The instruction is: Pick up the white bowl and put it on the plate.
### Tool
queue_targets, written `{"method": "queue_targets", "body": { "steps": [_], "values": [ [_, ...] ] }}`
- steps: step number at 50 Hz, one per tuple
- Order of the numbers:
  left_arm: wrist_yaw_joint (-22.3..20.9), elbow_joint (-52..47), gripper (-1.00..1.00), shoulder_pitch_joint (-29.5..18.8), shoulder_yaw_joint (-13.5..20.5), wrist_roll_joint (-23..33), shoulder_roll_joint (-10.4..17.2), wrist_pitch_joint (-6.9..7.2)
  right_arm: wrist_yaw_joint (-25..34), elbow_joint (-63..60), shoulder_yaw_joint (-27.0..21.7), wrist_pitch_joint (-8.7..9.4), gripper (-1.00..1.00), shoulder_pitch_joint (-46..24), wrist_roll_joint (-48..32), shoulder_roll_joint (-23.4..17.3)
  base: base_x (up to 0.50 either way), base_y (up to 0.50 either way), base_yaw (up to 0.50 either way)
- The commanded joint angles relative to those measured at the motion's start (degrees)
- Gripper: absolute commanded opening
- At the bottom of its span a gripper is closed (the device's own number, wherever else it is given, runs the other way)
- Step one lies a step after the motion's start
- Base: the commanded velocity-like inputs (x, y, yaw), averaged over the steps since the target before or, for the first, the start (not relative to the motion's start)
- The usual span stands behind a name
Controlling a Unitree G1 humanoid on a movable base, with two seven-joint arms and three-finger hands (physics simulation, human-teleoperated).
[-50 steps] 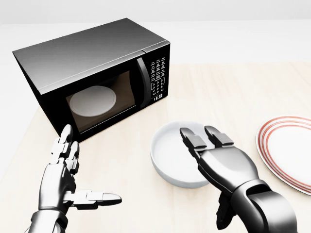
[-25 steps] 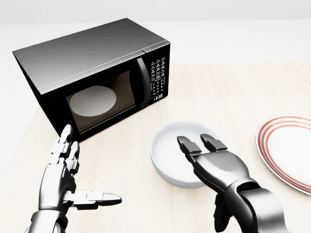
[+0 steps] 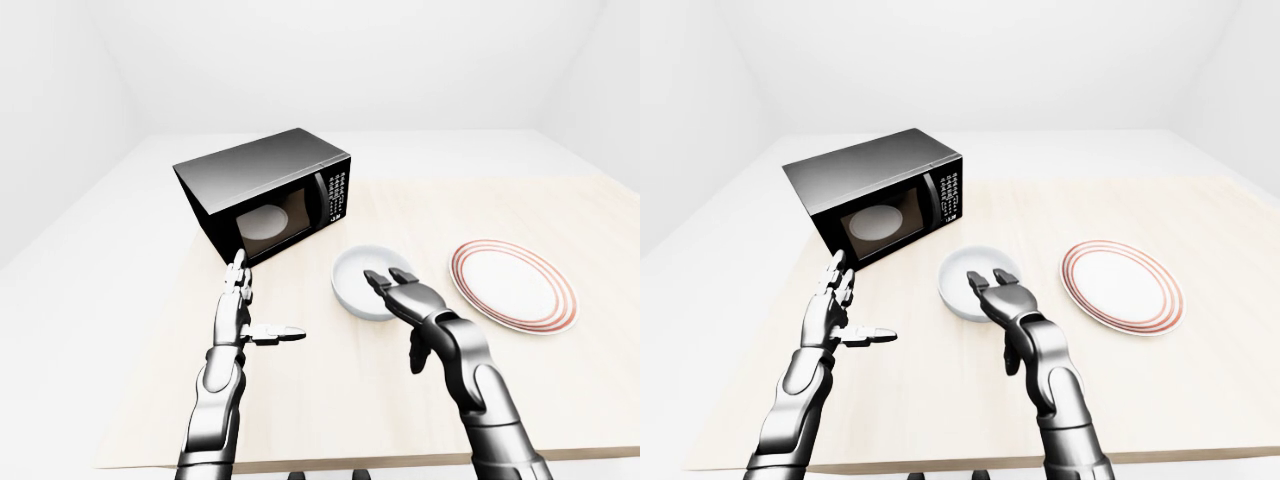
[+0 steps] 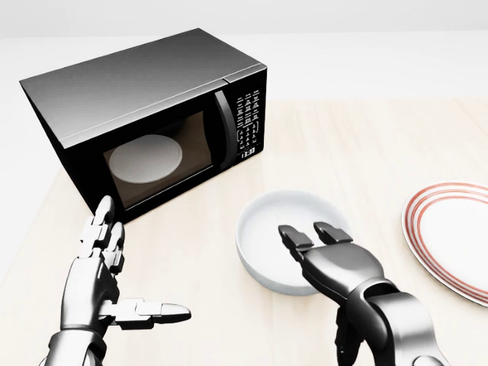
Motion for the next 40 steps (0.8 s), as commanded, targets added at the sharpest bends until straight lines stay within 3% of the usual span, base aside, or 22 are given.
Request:
{"method": "queue_targets", "body": {
  "steps": [1,40],
  "values": [
    [0.11,-0.23,1.00,0.01,0.01,-0.02,-0.02,0.29,0.00,2.05,0.15,-0.14,1.00,-0.28,-0.43,-0.21,0.00,0.00,0.00],
    [-0.07,-0.29,1.00,0.07,-0.01,0.06,0.01,0.17,0.00,8.03,1.25,-0.73,1.00,-0.89,-1.53,-0.04,0.00,0.00,0.00]
  ]
}}
